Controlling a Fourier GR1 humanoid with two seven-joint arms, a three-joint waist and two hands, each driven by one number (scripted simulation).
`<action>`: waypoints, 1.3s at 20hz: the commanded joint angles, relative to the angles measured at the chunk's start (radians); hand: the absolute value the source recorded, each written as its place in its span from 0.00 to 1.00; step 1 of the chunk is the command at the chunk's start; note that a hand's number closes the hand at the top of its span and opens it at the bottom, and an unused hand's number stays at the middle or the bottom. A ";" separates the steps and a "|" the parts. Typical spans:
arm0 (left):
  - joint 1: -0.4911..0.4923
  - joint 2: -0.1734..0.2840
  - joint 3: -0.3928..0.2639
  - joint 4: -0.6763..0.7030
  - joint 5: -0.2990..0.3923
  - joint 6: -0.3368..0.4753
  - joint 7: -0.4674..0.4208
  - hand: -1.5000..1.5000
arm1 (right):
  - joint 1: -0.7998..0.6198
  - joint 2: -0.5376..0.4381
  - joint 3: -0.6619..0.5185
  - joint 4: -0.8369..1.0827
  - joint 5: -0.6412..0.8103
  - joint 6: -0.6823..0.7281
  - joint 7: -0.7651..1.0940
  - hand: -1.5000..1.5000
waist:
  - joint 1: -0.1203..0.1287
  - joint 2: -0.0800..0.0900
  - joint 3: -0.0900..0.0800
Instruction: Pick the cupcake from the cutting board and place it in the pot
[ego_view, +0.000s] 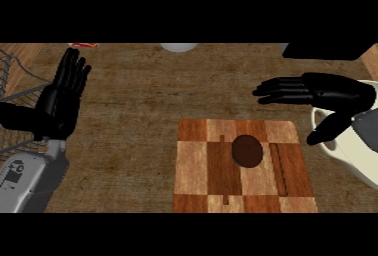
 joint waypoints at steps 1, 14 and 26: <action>0.018 0.004 0.016 -0.012 0.000 -0.016 -0.001 0.50 | -0.061 0.044 0.083 0.080 0.109 0.067 -0.110 0.00 | -0.014 -0.005 -0.001; 0.069 -0.044 0.054 -0.015 -0.044 -0.019 -0.021 0.50 | -0.058 0.189 0.146 0.205 0.256 0.013 -0.066 0.00 | -0.038 -0.010 -0.001; 0.022 -0.009 0.144 0.035 -0.052 -0.097 0.009 0.50 | 0.000 0.260 0.117 0.154 0.333 -0.028 -0.032 0.00 | -0.048 -0.011 -0.002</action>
